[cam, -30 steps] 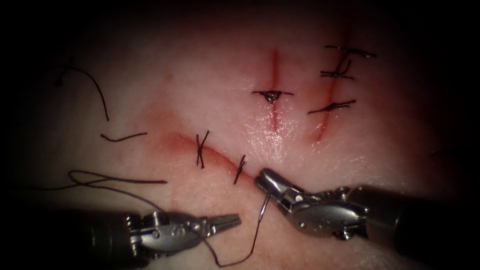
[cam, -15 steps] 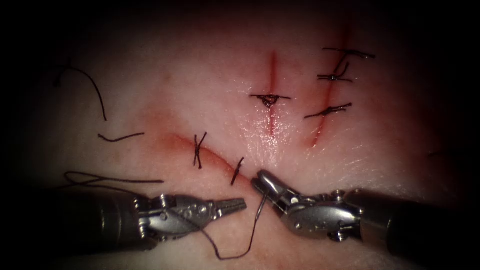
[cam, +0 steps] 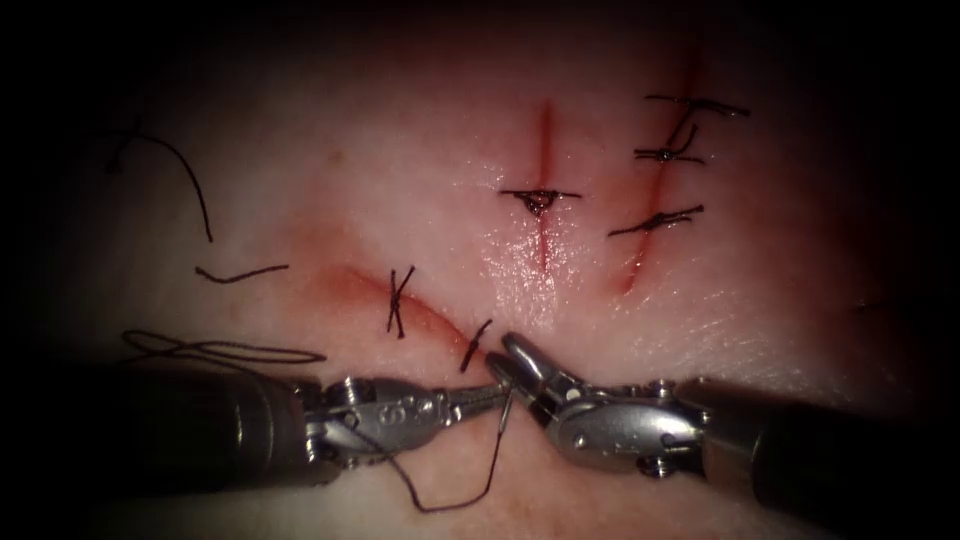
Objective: Wound Closure
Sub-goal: Pass the needle through the skin above the incision with the right needle driver.
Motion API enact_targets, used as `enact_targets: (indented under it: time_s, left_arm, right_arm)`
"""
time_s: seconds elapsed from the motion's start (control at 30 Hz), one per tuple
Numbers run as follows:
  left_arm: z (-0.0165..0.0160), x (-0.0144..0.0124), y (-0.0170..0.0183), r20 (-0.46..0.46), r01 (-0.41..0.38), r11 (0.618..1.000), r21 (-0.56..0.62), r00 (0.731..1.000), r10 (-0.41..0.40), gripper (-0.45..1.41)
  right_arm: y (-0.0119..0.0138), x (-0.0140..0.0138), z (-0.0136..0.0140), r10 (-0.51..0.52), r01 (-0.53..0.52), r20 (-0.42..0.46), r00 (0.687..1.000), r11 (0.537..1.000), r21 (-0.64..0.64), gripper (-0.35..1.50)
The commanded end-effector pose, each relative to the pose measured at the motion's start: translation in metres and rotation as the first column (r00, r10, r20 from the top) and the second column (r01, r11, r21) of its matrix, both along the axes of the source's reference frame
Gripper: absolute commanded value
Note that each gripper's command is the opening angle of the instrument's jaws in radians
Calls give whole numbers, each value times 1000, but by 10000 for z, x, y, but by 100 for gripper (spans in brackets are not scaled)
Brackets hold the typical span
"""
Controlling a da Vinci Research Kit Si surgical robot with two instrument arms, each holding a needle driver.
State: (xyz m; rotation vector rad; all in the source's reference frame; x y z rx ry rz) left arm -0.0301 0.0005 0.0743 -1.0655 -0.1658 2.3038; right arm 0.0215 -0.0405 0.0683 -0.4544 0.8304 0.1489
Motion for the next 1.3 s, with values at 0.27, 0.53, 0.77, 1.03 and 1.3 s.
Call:
enact_targets:
  time_s: [0.27, 0.53, 0.77, 1.03, 1.3]
  left_arm:
    - [16, -3, -11, -13, -31, 999, 11, 999, 31, -45]
    - [22, -2, -14, -19, -37, 999, 11, 999, 38, -45]
    - [22, 0, -18, -20, -41, 999, 10, 999, 41, -45]
    - [24, 1, -24, -25, -48, 999, 11, 999, 48, -45]
    - [25, 2, -28, -21, -53, 999, 11, 998, 53, -45]
  right_arm:
    - [-3, -5, 2, 35, -35, 9, 999, 999, 7, -35]
    - [6, -19, -14, 93, -93, 29, 995, 996, -5, -35]
    - [13, -16, -23, 104, -103, 19, 994, 994, -24, -35]
    - [39, -12, -43, 106, -95, -116, 988, 991, 92, 141]
    - [82, -23, -90, 26, 5, -180, 983, 985, 171, 133]
